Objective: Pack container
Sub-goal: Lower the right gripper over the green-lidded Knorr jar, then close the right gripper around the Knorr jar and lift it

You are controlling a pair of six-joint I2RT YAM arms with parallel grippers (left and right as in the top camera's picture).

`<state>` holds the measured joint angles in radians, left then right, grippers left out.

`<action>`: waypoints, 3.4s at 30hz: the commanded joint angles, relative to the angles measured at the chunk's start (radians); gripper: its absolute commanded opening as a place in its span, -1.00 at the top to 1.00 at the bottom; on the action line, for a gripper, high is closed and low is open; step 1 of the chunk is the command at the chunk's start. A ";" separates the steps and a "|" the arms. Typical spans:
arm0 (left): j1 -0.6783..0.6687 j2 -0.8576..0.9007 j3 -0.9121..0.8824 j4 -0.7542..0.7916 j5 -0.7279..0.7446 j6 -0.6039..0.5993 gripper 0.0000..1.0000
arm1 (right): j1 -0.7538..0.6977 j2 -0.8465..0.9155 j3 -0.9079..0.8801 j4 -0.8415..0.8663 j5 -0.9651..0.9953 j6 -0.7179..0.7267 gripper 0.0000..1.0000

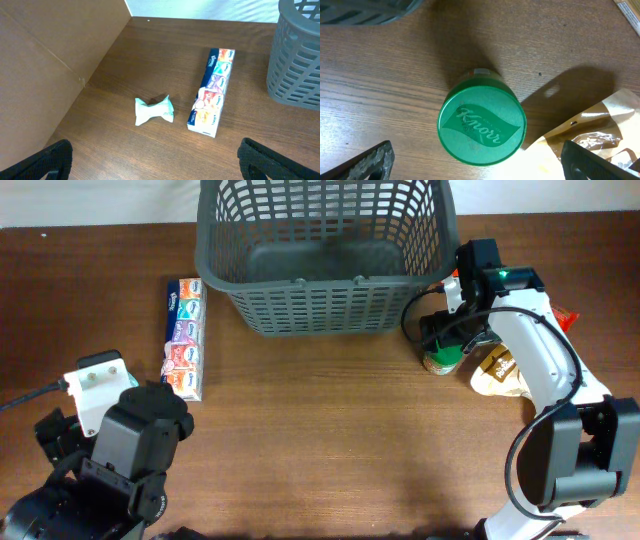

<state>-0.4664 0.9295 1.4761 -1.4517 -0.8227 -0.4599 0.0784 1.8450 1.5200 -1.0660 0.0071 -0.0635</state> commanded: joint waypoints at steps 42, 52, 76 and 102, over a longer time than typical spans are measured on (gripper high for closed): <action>-0.002 0.002 0.008 -0.001 -0.002 0.006 -0.99 | 0.004 0.075 -0.019 0.016 0.005 -0.008 -0.98; -0.002 0.002 0.008 -0.001 -0.002 0.006 -0.99 | 0.004 0.075 -0.043 0.037 0.005 -0.008 -0.97; -0.002 0.002 0.008 -0.001 -0.002 0.006 -0.99 | -0.059 0.075 -0.051 0.053 -0.060 -0.008 -0.98; -0.002 0.002 0.008 -0.001 -0.002 0.006 -0.98 | -0.035 0.076 -0.117 0.088 -0.084 -0.008 -0.98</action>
<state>-0.4664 0.9295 1.4761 -1.4517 -0.8230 -0.4599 0.0219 1.9163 1.4078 -0.9844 -0.0620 -0.0647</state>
